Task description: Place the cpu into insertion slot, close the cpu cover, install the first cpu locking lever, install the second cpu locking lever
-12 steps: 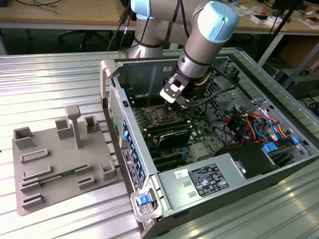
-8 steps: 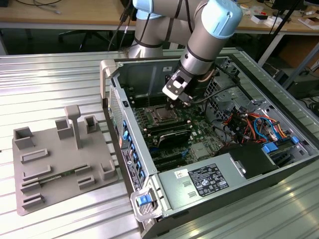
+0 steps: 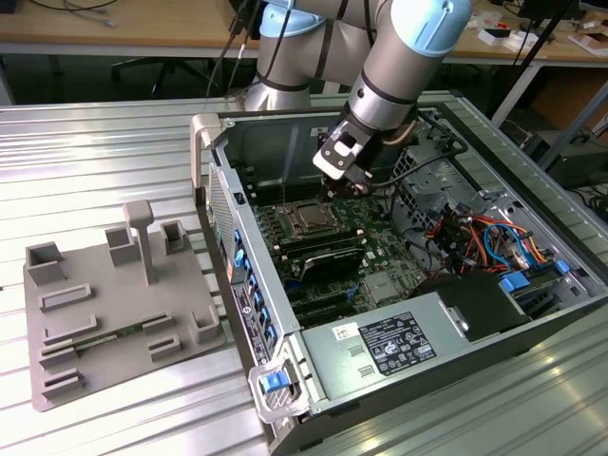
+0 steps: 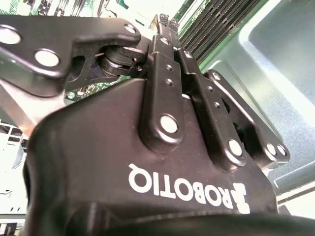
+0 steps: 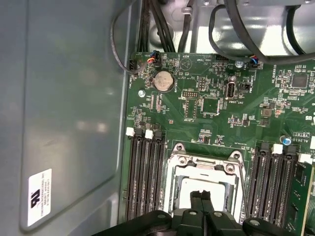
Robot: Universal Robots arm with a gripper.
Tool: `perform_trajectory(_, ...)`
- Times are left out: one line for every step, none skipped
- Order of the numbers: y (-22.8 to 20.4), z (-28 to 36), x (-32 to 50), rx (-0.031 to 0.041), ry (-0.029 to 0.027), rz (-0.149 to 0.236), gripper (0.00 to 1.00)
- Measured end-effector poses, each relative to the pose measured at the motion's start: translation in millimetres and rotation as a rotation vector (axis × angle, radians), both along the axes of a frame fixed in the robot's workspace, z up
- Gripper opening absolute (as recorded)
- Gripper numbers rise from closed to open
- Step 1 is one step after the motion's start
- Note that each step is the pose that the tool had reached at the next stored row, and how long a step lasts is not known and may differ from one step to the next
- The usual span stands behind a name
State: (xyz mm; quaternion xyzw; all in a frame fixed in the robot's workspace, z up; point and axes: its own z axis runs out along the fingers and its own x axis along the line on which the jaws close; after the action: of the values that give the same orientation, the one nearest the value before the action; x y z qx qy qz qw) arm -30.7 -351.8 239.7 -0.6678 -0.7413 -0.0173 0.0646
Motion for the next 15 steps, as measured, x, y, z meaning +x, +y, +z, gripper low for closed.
perform_trajectory(0.0,0.0,0.0,0.0001,0.0000,0.000,0.11)
perform_trajectory(0.0,0.2,0.0,-0.0002,0.0001,0.000,0.11)
perform_trajectory(0.0,0.3,0.0,-0.0003,0.0001,0.000,0.11)
perform_trajectory(0.0,0.3,0.0,-0.0002,0.0001,0.000,0.11)
perform_trajectory(0.0,0.3,0.0,-0.0002,0.0001,0.000,0.11)
perform_trajectory(0.0,0.4,0.0,-0.0003,0.0001,0.000,0.11)
perform_trajectory(0.0,0.4,0.0,-0.0003,0.0001,0.000,0.11)
perform_trajectory(0.0,0.4,0.0,-0.0003,0.0001,0.000,0.11)
perform_trajectory(0.0,0.4,0.0,-0.0002,0.0001,0.000,0.11)
perform_trajectory(0.0,0.4,0.0,-0.0003,0.0001,0.000,0.11)
perform_trajectory(0.0,0.4,0.0,-0.0003,0.0001,0.000,0.11)
perform_trajectory(0.0,0.5,0.0,-0.0003,0.0001,0.001,0.11)
perform_trajectory(0.0,0.5,0.0,-0.0003,0.0001,0.001,0.11)
perform_trajectory(0.0,0.5,0.0,-0.0003,0.0001,0.001,0.11)
perform_trajectory(-0.1,0.5,0.0,-0.0004,0.0002,0.005,0.11)
